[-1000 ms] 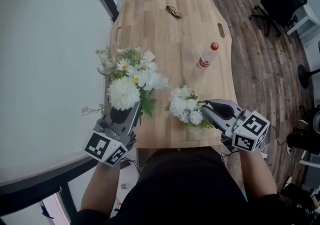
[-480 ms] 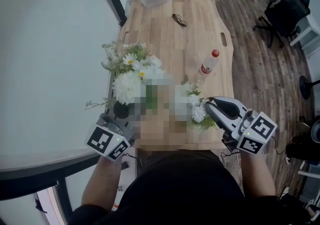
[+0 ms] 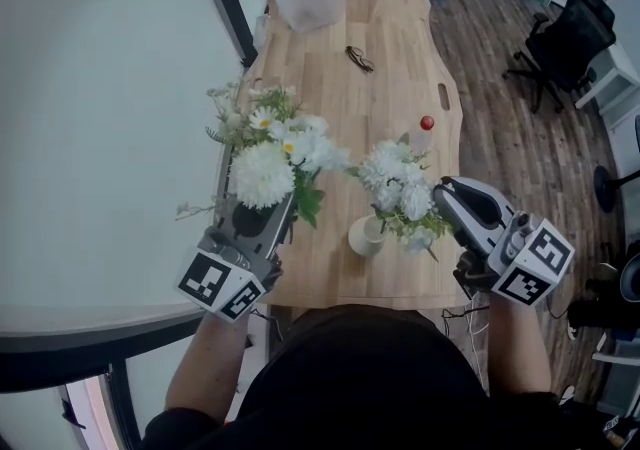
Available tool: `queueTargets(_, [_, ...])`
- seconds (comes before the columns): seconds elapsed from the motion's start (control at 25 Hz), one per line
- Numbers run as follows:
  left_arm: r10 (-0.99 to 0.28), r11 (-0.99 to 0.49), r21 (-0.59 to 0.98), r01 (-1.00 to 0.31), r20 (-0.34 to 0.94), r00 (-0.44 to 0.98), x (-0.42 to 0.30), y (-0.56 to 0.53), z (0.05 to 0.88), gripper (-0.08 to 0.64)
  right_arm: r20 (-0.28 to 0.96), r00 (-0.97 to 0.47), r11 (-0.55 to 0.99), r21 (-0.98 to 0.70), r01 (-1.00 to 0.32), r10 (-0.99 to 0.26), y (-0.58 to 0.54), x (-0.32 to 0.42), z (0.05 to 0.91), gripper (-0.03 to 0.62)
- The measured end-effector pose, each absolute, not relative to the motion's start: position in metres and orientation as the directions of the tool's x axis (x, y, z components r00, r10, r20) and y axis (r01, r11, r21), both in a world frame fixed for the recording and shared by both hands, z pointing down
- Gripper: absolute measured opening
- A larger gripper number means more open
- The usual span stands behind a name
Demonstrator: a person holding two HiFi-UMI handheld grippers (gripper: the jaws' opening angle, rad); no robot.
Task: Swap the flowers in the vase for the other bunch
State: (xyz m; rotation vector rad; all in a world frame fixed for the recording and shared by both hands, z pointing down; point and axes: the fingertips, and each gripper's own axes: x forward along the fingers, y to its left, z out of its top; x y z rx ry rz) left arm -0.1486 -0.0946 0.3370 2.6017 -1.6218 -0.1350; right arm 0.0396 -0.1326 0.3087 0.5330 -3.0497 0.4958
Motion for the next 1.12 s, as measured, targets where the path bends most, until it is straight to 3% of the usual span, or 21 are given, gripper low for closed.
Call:
queueTargets(0.52, [-0.884,-0.466,0.095,-0.88,-0.068,0.462,-0.139,-0.107,0.321,0.035,-0.093,-0.892,0.871,-0.278,-0.404,-0.443,-0.15,0.08,0.253,0.066])
queueTargets(1.12, [-0.846,-0.533,0.097,-0.841,-0.073,0.528,-0.101,-0.119,0.325,0.034,-0.117,-0.817,0.813,-0.255,-0.524,-0.564,-0.149,0.143,0.25,0.065])
